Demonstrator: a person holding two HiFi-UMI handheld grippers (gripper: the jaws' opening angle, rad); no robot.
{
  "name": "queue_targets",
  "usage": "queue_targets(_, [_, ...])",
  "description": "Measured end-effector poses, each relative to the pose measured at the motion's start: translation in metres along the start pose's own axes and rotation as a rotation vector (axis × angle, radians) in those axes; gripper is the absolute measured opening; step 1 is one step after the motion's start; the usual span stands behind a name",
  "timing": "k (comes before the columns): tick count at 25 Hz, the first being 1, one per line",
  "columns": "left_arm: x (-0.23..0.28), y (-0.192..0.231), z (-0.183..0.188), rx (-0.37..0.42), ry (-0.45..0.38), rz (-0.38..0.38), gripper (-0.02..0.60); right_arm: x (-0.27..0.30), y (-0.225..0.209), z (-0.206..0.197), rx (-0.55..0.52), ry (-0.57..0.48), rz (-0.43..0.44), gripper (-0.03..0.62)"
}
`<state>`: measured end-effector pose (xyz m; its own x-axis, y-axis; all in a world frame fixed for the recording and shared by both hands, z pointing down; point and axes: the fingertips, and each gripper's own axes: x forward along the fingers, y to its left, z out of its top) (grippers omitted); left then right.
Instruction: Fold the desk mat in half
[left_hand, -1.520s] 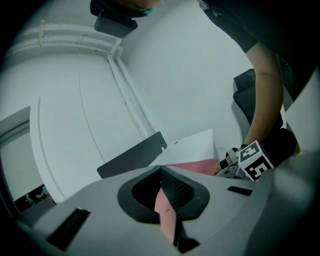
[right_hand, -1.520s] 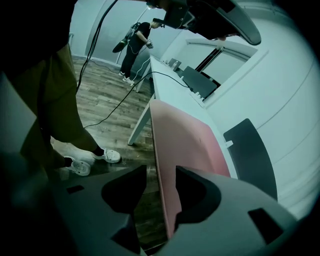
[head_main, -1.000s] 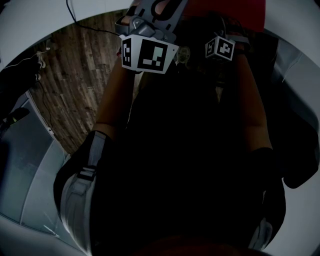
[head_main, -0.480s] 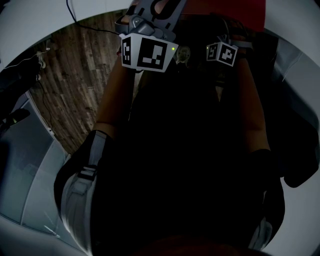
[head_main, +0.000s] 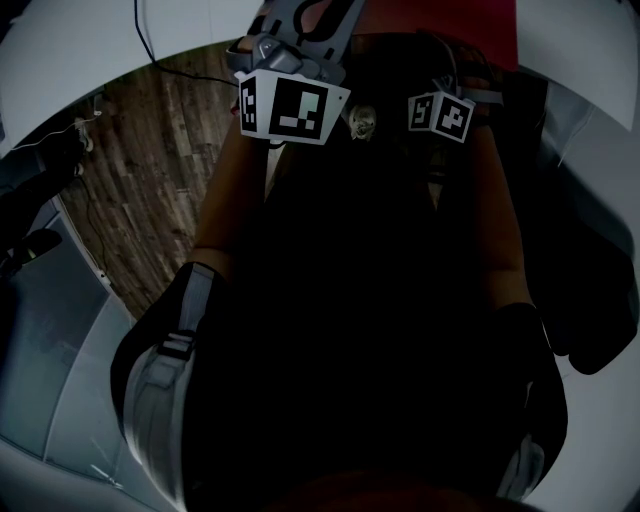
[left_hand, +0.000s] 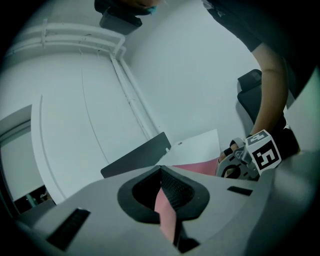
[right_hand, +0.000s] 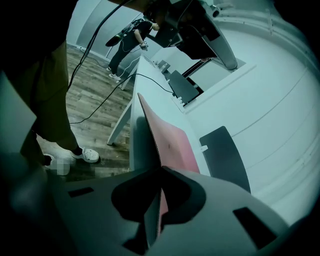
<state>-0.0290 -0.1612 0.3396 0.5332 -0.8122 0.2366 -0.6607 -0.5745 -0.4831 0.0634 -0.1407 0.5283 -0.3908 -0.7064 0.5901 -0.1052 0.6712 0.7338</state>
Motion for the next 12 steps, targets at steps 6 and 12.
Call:
queue_targets(6, [0.018,0.02,0.004,0.006,-0.016,-0.003,0.012,-0.001,-0.026,0.005,0.015,0.006,-0.028,0.038])
queue_targets(12, [0.041,0.042,0.011,0.017,-0.044,-0.017,0.012,0.0,-0.062,0.007,0.045,0.027,-0.077,0.038])
